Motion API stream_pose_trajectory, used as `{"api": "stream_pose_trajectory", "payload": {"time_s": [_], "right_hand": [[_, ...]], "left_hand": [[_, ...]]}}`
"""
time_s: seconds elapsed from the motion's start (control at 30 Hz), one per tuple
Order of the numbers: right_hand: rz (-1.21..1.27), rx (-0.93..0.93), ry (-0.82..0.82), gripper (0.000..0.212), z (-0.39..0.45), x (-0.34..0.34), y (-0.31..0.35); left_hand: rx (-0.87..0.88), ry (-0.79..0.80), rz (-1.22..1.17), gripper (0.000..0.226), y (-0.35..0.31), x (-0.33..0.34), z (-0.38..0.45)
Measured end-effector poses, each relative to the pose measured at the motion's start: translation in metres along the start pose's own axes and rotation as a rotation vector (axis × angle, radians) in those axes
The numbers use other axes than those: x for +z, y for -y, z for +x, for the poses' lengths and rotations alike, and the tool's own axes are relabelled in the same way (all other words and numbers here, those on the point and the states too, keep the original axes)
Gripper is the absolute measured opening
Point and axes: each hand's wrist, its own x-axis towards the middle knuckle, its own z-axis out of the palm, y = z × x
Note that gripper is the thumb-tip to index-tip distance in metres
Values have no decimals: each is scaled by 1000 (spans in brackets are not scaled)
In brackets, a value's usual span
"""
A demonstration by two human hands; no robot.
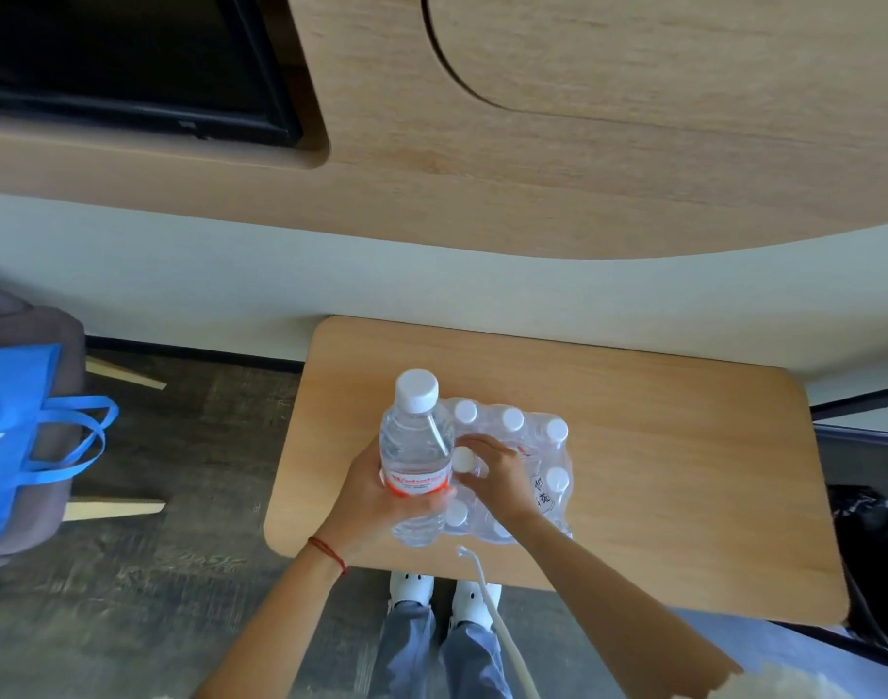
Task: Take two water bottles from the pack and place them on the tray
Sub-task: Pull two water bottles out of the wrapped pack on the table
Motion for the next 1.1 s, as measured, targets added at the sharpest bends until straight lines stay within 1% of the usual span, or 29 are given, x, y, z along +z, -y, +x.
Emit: {"api": "stream_pose_trajectory", "payload": {"time_s": [0.2,0.3,0.4,0.47,0.53,0.63,0.77,0.83,0.93,1.1], "right_hand": [[130,-60,-129,37,-20,-37,30],[213,-63,-222,38,-34,-74,55],[456,-10,-273,33,-44,-117,84],[610,-40,-346,29,-50,-144,107],[672,-95,-423,27,-53,-168,131],[670,-93,-493,28,-52,-196,162],[687,-23,-556,33,-60,-224,176],[679,-11,-613,34,-74,-235,175],[675,3,-739,30,-104,-254,167],[643,11,-937,22,-167,-294,139]], "left_hand": [[0,-4,-8,51,-12,-7,7],[21,4,-62,59,-31,-10,7],[41,57,-68,60,-54,-9,6],[51,95,-67,58,-70,-8,5],[77,119,-67,58,-84,-6,4],[130,148,-80,58,-107,-1,4],[211,235,-98,40,-140,16,4],[243,304,-99,38,-158,28,6],[279,425,-60,32,-182,55,5],[312,564,-4,29,-205,124,-5]]}}
